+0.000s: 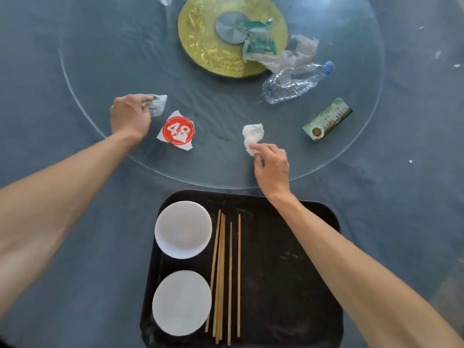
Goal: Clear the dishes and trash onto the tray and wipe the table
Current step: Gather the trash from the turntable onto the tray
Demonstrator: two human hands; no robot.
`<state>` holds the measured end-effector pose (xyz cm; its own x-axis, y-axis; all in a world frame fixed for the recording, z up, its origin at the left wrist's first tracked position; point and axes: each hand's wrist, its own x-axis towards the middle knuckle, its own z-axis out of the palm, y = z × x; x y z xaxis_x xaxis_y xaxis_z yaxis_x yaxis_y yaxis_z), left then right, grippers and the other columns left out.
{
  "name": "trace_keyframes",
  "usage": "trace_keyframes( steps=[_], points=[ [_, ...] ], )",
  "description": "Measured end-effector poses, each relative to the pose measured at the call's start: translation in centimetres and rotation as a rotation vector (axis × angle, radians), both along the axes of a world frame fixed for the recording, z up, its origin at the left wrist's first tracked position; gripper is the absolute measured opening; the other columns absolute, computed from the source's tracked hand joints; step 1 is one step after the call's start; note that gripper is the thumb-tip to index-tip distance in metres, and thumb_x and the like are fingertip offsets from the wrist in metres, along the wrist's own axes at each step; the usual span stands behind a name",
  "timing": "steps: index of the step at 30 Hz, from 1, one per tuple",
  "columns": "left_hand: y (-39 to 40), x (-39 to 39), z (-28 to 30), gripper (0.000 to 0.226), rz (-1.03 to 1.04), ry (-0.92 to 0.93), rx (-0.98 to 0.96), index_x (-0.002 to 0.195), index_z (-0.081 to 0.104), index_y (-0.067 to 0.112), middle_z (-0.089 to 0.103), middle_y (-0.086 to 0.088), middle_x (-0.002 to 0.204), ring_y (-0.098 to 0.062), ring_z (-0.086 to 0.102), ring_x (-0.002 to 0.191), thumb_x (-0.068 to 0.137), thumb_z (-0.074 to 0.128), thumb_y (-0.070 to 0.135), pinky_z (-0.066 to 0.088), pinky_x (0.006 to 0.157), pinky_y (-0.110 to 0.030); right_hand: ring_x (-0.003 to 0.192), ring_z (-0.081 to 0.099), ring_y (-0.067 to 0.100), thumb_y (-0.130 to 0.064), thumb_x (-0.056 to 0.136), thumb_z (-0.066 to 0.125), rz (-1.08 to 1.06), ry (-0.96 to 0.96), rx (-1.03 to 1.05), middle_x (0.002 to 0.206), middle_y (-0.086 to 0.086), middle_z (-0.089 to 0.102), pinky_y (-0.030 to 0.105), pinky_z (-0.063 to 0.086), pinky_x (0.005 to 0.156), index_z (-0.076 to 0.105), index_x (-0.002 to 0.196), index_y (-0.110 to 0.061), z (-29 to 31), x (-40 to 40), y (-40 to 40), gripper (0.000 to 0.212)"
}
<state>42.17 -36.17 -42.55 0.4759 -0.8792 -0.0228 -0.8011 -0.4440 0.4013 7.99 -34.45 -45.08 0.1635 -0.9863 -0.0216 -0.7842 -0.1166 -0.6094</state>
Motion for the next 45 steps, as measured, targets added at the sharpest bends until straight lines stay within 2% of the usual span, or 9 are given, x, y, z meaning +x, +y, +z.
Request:
trace_keyframes(
  steps=[4, 8, 14, 21, 31, 35, 38, 41, 45],
  points=[
    [1.0, -1.2, 1.1, 0.032, 0.048, -0.03, -0.039, 0.12, 0.075, 0.014, 0.073, -0.023, 0.112, -0.047, 0.064, 0.103, 0.096, 0.055, 0.011, 0.051, 0.089, -0.043, 0.107, 0.059, 0.023, 0.0, 0.096, 0.067, -0.024, -0.09, -0.057, 0.117, 0.003, 0.074, 0.027, 0.048, 0.086, 0.076, 0.119, -0.016, 0.9, -1.8, 1.9, 0.029],
    [3.1, -5.4, 3.0, 0.027, -0.003, 0.1, -0.152, 0.114, 0.077, 0.015, 0.074, -0.023, 0.096, -0.045, 0.066, 0.09, 0.095, 0.058, 0.015, 0.05, 0.076, -0.038, 0.105, 0.061, 0.02, -0.001, 0.093, 0.072, 0.018, -0.116, -0.11, 0.114, 0.002, 0.074, 0.026, 0.052, 0.085, 0.076, 0.116, -0.016, 1.8, -4.4, 5.2, 0.028],
    [8.3, -14.6, 4.8, 0.031, -0.261, 0.262, -0.289, 0.117, 0.076, 0.011, 0.072, -0.008, 0.121, -0.024, 0.069, 0.116, 0.088, 0.071, 0.002, 0.054, 0.1, -0.036, 0.106, 0.06, 0.016, -0.002, 0.094, 0.072, -0.014, -0.144, -0.077, 0.114, -0.002, 0.074, 0.034, 0.057, 0.086, 0.076, 0.116, -0.019, 2.6, -7.2, 9.0, 0.028],
    [14.3, -22.7, 2.2, 0.035, -0.404, 0.304, -0.226, 0.12, 0.075, 0.014, 0.07, -0.001, 0.125, -0.021, 0.063, 0.123, 0.089, 0.067, -0.002, 0.054, 0.102, -0.042, 0.104, 0.058, 0.015, -0.006, 0.094, 0.07, -0.098, -0.084, -0.054, 0.113, -0.006, 0.073, 0.036, 0.06, 0.075, 0.075, 0.12, -0.022, 2.8, -10.0, 13.4, 0.032],
    [17.7, -29.3, -1.5, 0.045, -0.447, 0.344, -0.114, 0.129, 0.07, 0.018, 0.063, 0.006, 0.137, -0.017, 0.05, 0.137, 0.09, 0.068, -0.002, 0.052, 0.106, -0.04, 0.105, 0.058, 0.017, -0.004, 0.091, 0.07, -0.212, 0.077, 0.048, 0.114, -0.006, 0.072, 0.027, 0.048, 0.075, 0.073, 0.121, -0.022, 0.7, -14.1, 17.5, 0.036],
    [18.4, -30.5, -2.0, 0.056, -0.567, 0.293, 0.018, 0.14, 0.061, 0.026, 0.054, 0.012, 0.147, -0.011, 0.039, 0.145, 0.09, 0.065, 0.0, 0.051, 0.106, -0.041, 0.104, 0.058, 0.016, -0.013, 0.088, 0.074, -0.168, 0.12, 0.064, 0.114, -0.012, 0.068, 0.026, 0.048, 0.067, 0.072, 0.119, -0.029, 1.0, -15.1, 17.1, 0.035],
    [18.4, -29.0, -1.7, 0.062, -0.673, 0.194, -0.02, 0.14, 0.061, 0.028, 0.055, 0.014, 0.147, -0.011, 0.043, 0.144, 0.083, 0.06, 0.004, 0.061, 0.089, -0.039, 0.103, 0.058, 0.014, -0.023, 0.083, 0.079, -0.127, 0.135, 0.01, 0.114, -0.012, 0.065, 0.025, 0.048, 0.063, 0.074, 0.115, -0.029, 2.0, -15.8, 15.9, 0.033],
    [15.4, -26.5, -0.4, 0.072, -0.735, 0.087, -0.094, 0.143, 0.057, 0.028, 0.054, 0.014, 0.148, -0.014, 0.047, 0.141, 0.075, 0.053, 0.006, 0.063, 0.081, -0.036, 0.103, 0.057, 0.015, -0.022, 0.085, 0.078, -0.111, 0.08, -0.058, 0.114, -0.011, 0.063, 0.031, 0.056, 0.068, 0.074, 0.116, -0.027, 3.2, -16.1, 12.0, 0.032],
    [5.1, -23.5, 3.2, 0.074, -0.586, 0.006, -0.152, 0.149, 0.048, 0.031, 0.044, 0.011, 0.157, -0.018, 0.04, 0.144, 0.08, 0.057, 0.006, 0.062, 0.081, -0.042, 0.108, 0.055, 0.024, -0.016, 0.09, 0.074, -0.057, 0.04, -0.135, 0.119, -0.003, 0.063, 0.039, 0.056, 0.079, 0.071, 0.123, -0.024, 5.4, -14.6, 1.7, 0.033]
  ],
)
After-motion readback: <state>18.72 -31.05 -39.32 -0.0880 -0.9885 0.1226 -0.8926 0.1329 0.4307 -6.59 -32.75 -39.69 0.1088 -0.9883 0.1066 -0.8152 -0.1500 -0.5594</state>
